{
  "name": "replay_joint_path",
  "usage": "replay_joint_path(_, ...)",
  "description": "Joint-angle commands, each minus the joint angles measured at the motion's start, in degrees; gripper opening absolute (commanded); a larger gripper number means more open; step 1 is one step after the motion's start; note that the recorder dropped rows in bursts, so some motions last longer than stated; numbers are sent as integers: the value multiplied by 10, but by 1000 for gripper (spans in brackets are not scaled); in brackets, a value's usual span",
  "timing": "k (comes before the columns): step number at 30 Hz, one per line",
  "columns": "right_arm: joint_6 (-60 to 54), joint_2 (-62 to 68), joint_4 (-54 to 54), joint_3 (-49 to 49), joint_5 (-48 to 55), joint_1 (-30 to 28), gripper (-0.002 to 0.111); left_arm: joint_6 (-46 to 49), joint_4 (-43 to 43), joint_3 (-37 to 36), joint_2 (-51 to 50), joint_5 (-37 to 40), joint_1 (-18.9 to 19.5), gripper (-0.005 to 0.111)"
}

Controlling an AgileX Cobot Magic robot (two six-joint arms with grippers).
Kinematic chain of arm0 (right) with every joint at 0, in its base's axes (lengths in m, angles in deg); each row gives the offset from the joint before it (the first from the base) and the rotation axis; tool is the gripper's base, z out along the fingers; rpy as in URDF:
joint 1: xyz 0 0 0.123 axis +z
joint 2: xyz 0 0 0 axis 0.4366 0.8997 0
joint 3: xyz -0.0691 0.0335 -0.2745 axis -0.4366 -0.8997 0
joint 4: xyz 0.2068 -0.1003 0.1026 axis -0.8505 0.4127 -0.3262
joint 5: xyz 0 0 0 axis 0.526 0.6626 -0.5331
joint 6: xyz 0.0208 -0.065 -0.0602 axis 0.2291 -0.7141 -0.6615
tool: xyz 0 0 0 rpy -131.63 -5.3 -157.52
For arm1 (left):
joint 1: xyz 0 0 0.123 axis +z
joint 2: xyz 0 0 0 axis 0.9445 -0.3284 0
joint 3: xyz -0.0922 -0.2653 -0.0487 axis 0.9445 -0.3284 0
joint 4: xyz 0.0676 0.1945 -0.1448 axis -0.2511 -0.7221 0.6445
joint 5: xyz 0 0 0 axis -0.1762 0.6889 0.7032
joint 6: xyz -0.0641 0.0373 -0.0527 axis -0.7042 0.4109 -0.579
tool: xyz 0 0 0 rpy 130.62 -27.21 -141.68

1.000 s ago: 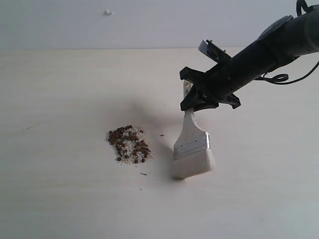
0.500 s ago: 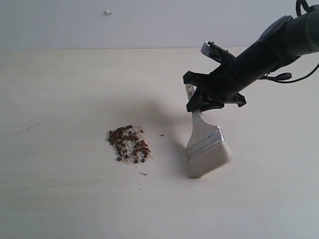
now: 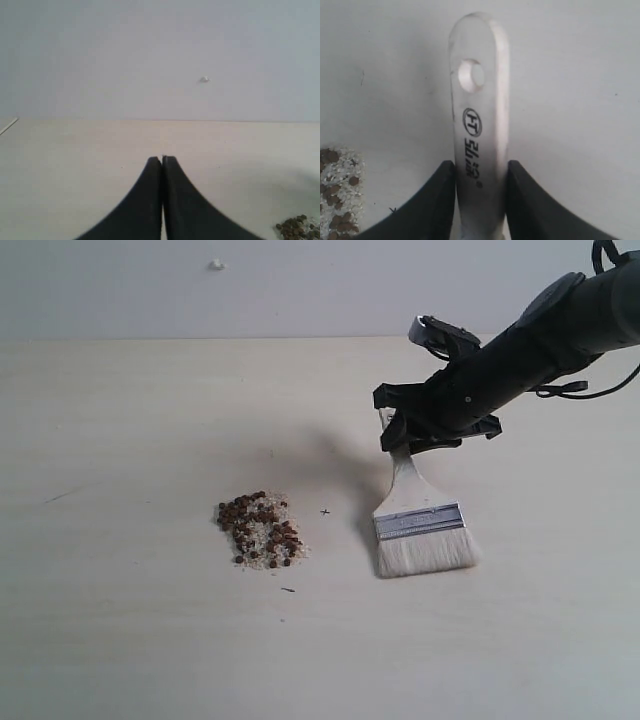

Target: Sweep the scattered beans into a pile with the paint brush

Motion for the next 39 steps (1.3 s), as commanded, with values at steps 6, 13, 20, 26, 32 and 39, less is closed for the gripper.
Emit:
replay_joint_path(6, -18, -2, 0, 3, 62, -2, 33, 1, -1, -1, 3, 0, -5, 0)
replay_joint_path(13, -19, -63, 46, 3, 58, -18, 32, 1, -1, -1, 3, 0, -5, 0)
replay_joint_path(20, 157, -234, 214, -98, -26, -16, 0, 1, -1, -1, 3, 0, -5, 0)
replay_joint_path(26, 176, -490, 156, -337, -185, -16, 0, 1, -1, -1, 3, 0, -5, 0)
replay_joint_path(32, 178, -619, 158, -394, -167, -16, 0, 1, -1, -1, 3, 0, -5, 0)
replay_joint_path(39, 177, -657, 159, -394, -188, -16, 0, 1, -1, -1, 3, 0, -5, 0)
